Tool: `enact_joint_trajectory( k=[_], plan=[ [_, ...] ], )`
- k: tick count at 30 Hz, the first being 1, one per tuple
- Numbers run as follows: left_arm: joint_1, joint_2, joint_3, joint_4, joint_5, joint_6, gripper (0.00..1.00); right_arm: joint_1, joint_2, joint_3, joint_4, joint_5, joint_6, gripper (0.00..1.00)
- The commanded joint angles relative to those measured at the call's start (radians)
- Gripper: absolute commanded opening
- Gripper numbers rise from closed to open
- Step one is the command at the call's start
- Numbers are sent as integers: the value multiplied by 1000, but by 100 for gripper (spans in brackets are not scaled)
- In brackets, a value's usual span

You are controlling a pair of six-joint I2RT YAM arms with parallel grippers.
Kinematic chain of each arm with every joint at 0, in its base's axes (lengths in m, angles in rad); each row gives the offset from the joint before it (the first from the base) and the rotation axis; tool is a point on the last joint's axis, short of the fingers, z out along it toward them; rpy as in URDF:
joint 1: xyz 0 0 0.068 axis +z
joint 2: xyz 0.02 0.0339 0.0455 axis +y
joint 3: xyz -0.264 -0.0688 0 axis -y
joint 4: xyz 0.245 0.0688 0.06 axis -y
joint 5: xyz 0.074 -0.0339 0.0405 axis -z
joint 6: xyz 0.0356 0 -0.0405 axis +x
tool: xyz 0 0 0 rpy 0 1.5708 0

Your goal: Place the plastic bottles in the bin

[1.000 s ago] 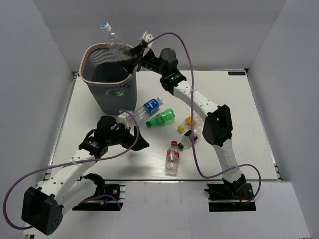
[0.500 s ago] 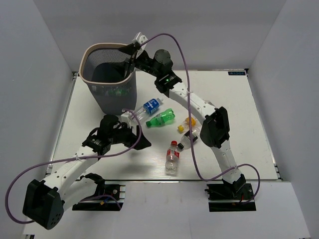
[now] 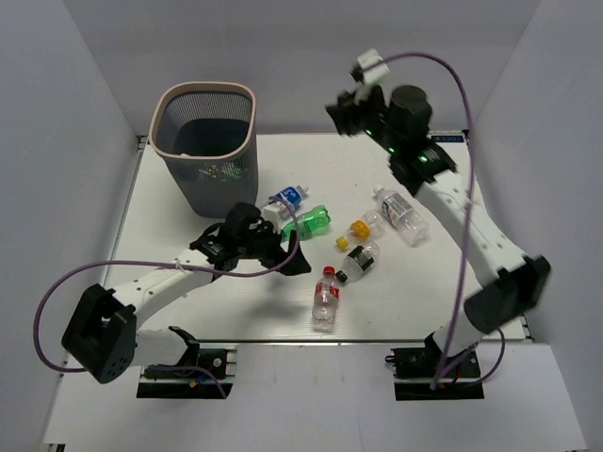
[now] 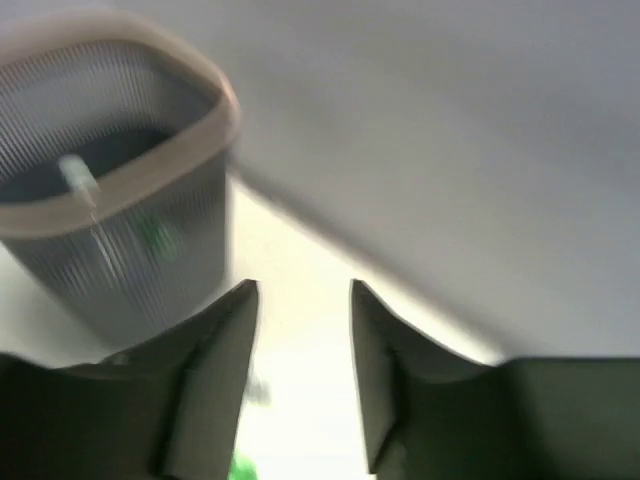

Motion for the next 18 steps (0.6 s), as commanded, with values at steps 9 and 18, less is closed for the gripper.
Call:
enact_joint_trajectory(
  k=[9,18],
  plan=[
    [-257,246,184,-180,-273,-145,99,-164,-404,-551,-459,15,-27,47],
    [-398,417,290,-214,-385,-244,99,-252,-457,-672,-536,-57,37,56]
  ],
)
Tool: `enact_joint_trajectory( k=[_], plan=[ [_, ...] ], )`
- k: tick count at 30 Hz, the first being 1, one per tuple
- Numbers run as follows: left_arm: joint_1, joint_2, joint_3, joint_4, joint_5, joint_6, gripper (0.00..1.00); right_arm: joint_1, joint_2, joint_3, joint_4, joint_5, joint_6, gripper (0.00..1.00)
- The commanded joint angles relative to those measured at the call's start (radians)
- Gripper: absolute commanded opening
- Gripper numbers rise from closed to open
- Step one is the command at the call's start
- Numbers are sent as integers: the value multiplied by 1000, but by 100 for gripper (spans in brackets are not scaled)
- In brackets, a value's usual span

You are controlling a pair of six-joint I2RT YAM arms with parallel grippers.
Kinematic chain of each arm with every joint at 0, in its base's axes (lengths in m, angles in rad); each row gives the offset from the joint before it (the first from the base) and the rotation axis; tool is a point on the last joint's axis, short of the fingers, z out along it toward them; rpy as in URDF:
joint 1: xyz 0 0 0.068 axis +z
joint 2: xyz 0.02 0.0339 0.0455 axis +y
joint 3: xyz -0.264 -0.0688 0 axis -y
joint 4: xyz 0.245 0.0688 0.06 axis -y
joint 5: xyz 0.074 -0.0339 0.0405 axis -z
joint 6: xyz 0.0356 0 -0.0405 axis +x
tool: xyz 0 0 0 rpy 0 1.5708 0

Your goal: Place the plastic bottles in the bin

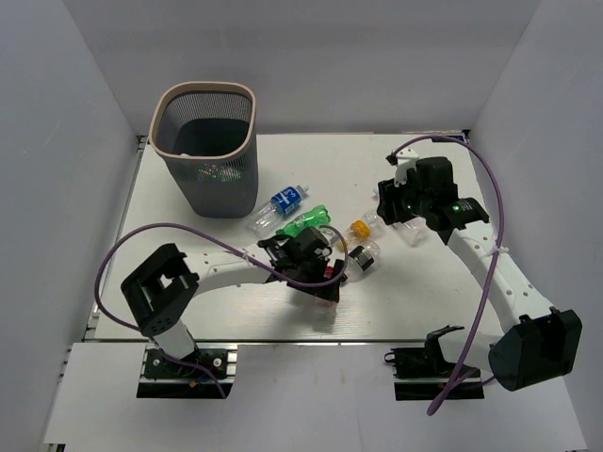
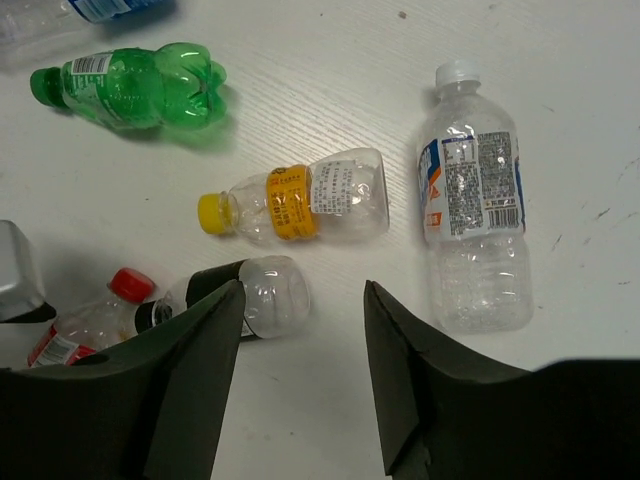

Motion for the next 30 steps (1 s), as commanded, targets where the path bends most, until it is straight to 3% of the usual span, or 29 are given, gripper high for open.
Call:
enact_joint_trajectory(
  k=[1,7,9,11,14,20,24,30],
  plan=[
    [-56,25,38,-3,-58,-64,99,-24,-21,-5,-14,-58,26,58],
    [-90,105,47,-22,-125,-122,99,-47,-5,-8,-11,-82,37,61],
    [-102,88,47,-32,-160,-122,93,-53,3,-3,-22,-82,35,61],
    [-111,47,47,-43,-188,-122,75,-72,21,4,-38,-76,43,61],
    [-111,-10,38,-92,-211,-113,49,-96,48,26,-57,-96,63,72],
    [-111,-197,-39,-192,-283,-90,21,-133,77,53,-55,-124,86,80],
    [-111,-358,8,-201,-361,10,20,-155,100,66,-54,-113,78,83],
    [-50,-374,267,-238,-608,175,22,-181,179,75,-48,-73,22,89]
  ],
)
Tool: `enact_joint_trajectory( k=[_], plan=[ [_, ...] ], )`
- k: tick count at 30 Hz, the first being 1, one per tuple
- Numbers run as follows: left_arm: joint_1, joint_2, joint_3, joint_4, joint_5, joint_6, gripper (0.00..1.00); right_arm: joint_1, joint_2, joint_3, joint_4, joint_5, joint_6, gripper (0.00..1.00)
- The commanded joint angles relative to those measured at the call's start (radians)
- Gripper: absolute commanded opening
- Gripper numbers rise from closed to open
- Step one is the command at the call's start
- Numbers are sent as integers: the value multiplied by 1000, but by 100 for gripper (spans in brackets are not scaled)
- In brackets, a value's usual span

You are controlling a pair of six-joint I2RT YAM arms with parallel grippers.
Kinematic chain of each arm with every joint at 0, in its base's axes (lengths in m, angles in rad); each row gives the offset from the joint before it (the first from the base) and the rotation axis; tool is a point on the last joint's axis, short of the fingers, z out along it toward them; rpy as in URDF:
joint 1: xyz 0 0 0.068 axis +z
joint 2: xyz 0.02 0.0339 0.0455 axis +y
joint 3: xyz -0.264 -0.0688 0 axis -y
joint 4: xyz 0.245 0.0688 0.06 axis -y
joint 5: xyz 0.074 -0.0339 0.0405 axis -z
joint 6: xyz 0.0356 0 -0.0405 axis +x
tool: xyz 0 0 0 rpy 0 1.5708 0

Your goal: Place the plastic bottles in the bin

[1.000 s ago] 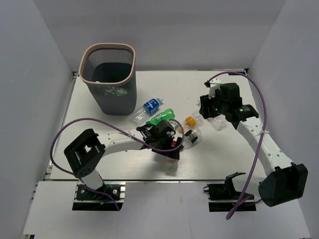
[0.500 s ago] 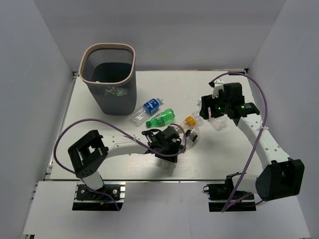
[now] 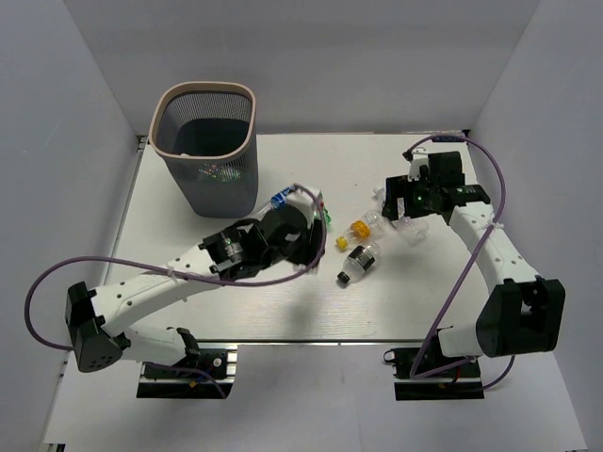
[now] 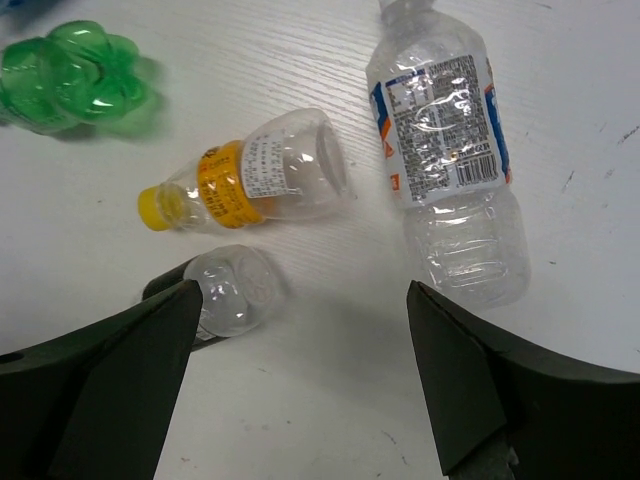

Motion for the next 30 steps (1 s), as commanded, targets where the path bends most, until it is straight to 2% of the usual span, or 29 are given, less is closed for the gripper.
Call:
enact_joint_trajectory(
  k=[1,3,6,7,13,19,20,22,23,26,30],
  plan=[
    [50,3,170,3,-211,126,22,-15,43,47,8,36,-43,89],
    [110,36,233,26,-254,178,22,-24,80,61,-2,41,-57,89],
    [186,103,370,92,-240,243,22,-33,100,84,-5,33,-69,89],
    [243,124,455,101,-240,258,22,-35,102,88,-1,29,-75,89],
    [484,336,827,37,-194,289,22,-44,94,79,2,10,-87,89],
    [656,410,936,-12,-183,251,22,-58,77,32,21,13,-127,90],
    [696,410,936,-12,-183,226,24,-64,79,28,19,12,-130,90],
    [733,419,936,-25,-183,212,32,-68,83,19,21,4,-132,90],
    [749,430,927,-34,-157,203,52,-71,85,16,19,3,-135,90],
    [789,442,927,-34,-102,203,100,-81,108,15,28,4,-143,90],
    [799,442,927,-11,-35,203,100,-93,162,45,16,27,-161,90]
  ],
)
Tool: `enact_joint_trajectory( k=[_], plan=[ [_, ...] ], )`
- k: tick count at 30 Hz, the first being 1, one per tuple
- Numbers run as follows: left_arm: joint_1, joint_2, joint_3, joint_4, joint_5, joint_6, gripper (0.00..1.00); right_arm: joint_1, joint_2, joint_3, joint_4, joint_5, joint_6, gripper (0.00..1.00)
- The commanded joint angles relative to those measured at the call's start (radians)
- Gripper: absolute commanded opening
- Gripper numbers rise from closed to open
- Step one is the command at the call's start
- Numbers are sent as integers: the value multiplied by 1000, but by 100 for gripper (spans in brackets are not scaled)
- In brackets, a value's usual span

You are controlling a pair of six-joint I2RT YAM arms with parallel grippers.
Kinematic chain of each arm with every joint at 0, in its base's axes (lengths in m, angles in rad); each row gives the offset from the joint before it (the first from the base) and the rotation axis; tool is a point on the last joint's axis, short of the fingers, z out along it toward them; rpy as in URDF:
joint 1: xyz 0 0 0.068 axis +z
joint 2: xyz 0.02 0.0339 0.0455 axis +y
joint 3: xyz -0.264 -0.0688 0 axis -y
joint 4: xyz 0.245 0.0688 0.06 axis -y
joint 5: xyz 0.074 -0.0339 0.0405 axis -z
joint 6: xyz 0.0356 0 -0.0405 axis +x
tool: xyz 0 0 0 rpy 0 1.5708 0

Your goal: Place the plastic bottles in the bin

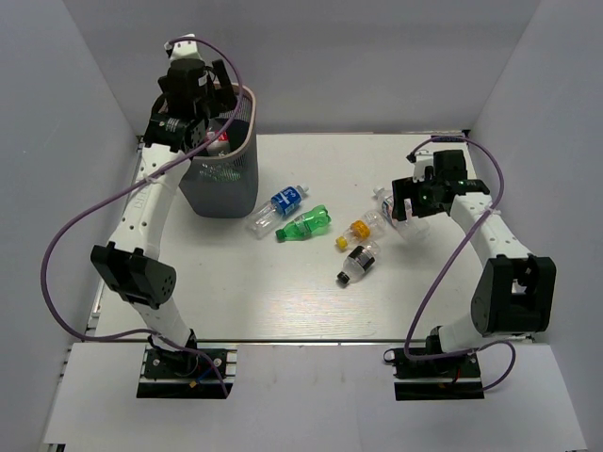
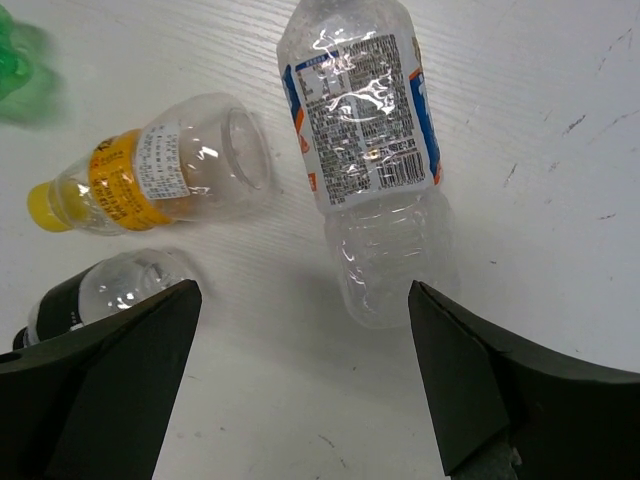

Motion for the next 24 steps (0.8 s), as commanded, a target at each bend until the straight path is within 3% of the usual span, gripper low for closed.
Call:
enact_joint_trajectory(
  k=[1,4,5,8,11,18,21,24],
  plan=[
    [0,-36,20,27,118,18,100,-13,45,26,18,10,-49,90],
    [-26,-82,-22,93,285,104,100,-16,71,29,50,31,-81,90],
    [-27,-94,-37,107,429,114,100,-13,96,32,58,36,-87,90],
    [-45,-175,-176,209,735,129,100,-13,149,65,72,48,-98,90],
    [-77,-276,-389,318,929,129,100,-13,212,94,90,59,-116,90],
    [-151,-415,-666,260,954,143,100,-11,327,115,147,118,-167,88],
    [-183,-467,-801,251,937,131,100,-13,367,131,135,89,-189,80],
    [-206,-527,-947,265,868,109,100,-13,383,152,113,46,-198,60]
  ],
)
